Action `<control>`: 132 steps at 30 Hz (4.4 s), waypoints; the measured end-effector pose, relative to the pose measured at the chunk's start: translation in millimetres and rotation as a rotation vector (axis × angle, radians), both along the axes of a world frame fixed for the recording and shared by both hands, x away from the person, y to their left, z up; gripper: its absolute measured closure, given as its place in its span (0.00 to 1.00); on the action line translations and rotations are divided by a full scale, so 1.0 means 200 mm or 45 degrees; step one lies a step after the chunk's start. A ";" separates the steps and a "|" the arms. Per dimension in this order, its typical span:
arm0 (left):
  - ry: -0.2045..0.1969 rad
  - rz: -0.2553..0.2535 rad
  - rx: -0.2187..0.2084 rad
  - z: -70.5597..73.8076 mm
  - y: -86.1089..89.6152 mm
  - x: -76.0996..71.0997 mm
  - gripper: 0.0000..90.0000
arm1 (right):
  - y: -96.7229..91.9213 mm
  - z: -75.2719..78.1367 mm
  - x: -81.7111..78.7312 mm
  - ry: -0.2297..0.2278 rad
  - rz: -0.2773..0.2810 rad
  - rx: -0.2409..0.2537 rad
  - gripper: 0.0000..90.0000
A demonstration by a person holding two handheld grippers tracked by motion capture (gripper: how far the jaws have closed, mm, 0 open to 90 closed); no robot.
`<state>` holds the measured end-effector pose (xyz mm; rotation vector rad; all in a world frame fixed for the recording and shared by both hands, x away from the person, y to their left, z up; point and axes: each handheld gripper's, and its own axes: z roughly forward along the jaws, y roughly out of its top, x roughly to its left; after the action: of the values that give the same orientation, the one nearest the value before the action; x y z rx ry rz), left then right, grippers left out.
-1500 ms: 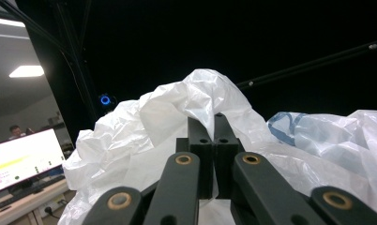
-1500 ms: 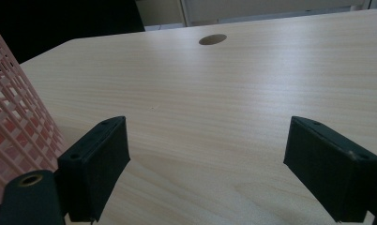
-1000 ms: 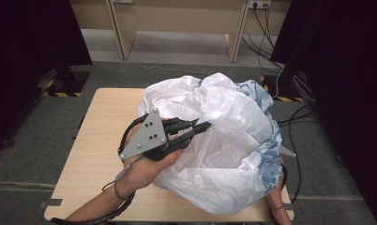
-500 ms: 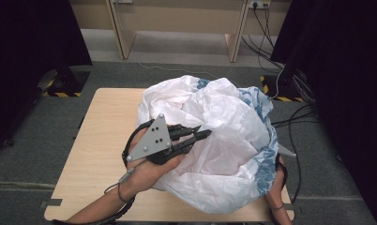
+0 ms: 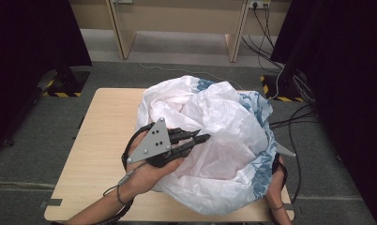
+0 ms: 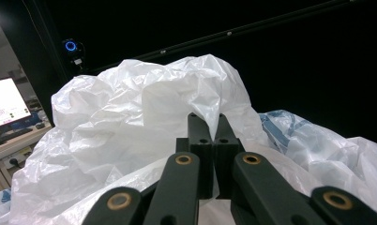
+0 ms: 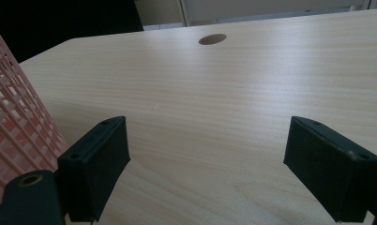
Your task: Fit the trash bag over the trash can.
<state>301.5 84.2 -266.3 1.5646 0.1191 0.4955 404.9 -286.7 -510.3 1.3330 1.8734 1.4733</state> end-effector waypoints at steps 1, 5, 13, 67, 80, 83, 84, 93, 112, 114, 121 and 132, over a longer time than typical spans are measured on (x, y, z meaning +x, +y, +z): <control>0.001 -0.001 0.001 0.00 0.00 0.00 1.00 | 0.00 0.00 0.00 0.001 0.000 0.001 0.16; 0.024 -0.011 0.006 0.00 0.00 0.00 1.00 | 0.00 0.00 0.00 0.003 0.000 -0.001 0.16; 0.119 -0.005 0.012 0.04 0.00 0.01 0.44 | 0.00 0.00 0.00 0.004 0.001 0.000 0.16; 0.131 0.020 0.142 0.24 -0.19 0.21 0.32 | 0.00 0.00 0.00 0.003 -0.001 0.007 0.16; 0.268 0.075 0.250 0.14 -0.23 0.30 0.33 | 0.00 0.00 0.00 0.003 0.002 0.003 0.16; 0.279 0.083 0.277 0.12 -0.24 0.32 0.33 | 0.00 0.00 0.00 0.003 0.003 0.002 0.16; 0.275 0.089 0.292 0.11 -0.25 0.32 0.33 | 0.00 0.00 0.00 0.003 0.003 0.003 0.16; 0.318 0.100 0.345 0.06 -0.28 0.36 0.33 | 0.00 0.00 0.00 0.003 0.003 0.003 0.16; 0.389 0.119 0.436 -0.04 -0.32 0.42 0.33 | -0.01 0.00 0.00 0.002 0.002 0.004 0.16; 0.398 0.119 0.443 -0.05 -0.32 0.42 0.33 | -0.01 0.00 0.00 0.001 0.002 0.004 0.16; 0.422 0.113 0.471 -0.08 -0.33 0.43 0.33 | -0.01 0.00 0.00 0.006 0.000 0.011 0.16; 0.454 0.099 0.506 -0.11 -0.34 0.43 0.33 | 0.00 0.00 0.00 0.006 0.001 0.010 0.16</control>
<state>387.2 16.3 -289.1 2.0359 0.3730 0.3059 405.1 -287.7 -510.4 1.3402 1.8735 1.4804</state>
